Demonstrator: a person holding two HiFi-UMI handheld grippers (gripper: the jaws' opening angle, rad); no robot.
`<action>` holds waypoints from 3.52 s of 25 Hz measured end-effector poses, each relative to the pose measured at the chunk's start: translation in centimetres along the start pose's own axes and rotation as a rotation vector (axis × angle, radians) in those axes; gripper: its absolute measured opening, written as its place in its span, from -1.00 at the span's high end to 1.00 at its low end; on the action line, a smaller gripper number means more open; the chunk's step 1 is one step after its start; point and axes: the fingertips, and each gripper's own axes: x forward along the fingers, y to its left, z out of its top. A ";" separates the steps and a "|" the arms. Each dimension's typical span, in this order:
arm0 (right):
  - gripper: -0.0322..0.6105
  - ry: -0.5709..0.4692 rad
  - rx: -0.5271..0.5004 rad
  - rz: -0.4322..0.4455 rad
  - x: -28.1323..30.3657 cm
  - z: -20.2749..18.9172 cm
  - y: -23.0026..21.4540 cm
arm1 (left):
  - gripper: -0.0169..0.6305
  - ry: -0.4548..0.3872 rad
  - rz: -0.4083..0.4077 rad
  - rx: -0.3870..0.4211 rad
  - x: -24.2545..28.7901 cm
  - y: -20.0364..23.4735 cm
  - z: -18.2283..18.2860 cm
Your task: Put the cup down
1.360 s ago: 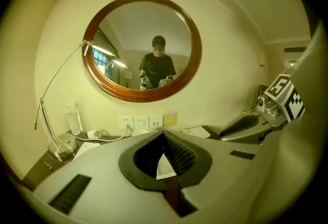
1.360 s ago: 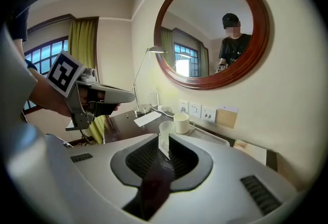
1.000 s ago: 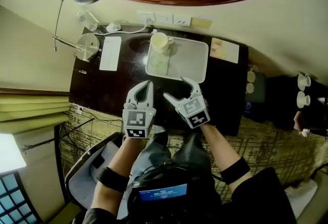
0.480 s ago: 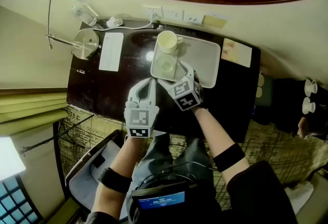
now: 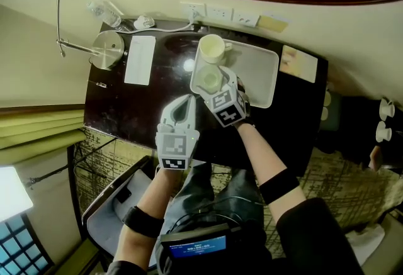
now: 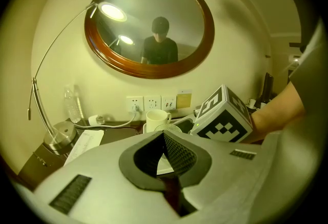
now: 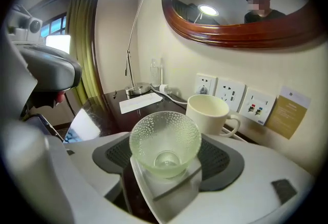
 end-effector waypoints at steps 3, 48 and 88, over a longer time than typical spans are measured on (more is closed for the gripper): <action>-0.31 -0.006 -0.015 0.007 0.0 0.1 0.1 | 0.95 0.003 0.006 -0.007 -0.2 0.0 -0.1; -0.36 -0.017 0.366 -0.492 -24.5 -20.4 -21.7 | 0.95 0.015 -0.355 0.199 6.1 -27.4 3.8; 0.71 -0.172 0.378 -0.499 -41.2 -12.4 -12.0 | 0.95 -0.061 -0.339 0.173 -2.8 -24.7 8.0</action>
